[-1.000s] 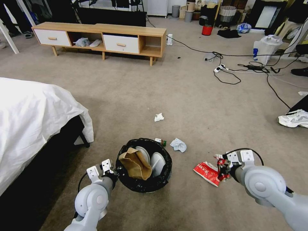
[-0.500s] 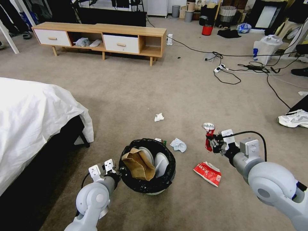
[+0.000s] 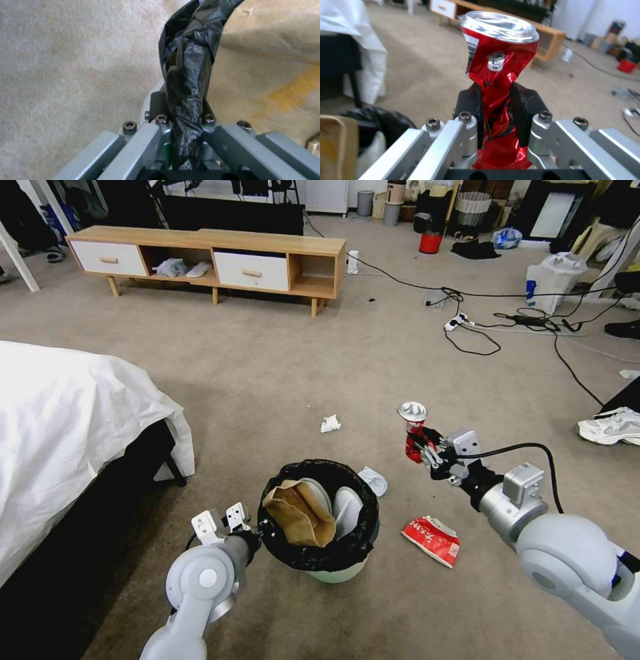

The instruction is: Pick up the trash bin, then pick up the garbage from the floor and place it into the trash bin.

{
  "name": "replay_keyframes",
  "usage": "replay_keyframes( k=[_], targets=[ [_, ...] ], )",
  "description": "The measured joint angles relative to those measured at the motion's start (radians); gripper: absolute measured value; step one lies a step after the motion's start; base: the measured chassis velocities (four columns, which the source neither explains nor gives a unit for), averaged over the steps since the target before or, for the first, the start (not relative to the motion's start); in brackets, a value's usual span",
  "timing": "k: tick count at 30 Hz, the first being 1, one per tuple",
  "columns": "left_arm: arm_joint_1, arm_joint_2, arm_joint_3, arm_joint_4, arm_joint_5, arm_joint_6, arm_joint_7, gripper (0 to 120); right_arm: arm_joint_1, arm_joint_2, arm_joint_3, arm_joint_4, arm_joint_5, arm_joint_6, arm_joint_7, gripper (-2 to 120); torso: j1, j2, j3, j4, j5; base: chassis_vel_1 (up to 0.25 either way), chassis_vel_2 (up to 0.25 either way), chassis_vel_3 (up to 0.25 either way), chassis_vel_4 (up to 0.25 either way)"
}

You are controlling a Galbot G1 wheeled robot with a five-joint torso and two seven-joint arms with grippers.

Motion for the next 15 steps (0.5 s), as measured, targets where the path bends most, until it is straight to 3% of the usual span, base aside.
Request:
replay_keyframes(
  k=[8,15],
  targets=[
    [-0.013,-0.010,0.022,0.004,-0.043,0.000,-0.056,2,0.021,0.016,-0.060,-0.018,-0.052,0.105,-0.075,17,0.000,0.000,0.000,-0.0003,-0.0001,0.000,0.000,0.000,0.000],
    [-0.014,-0.017,0.036,0.018,-0.043,0.000,-0.073,2,0.058,0.050,-0.115,-0.039,-0.100,0.139,-0.097,17,0.000,0.000,0.000,-0.0002,0.0001,0.000,0.000,0.000,0.000]
  ],
)
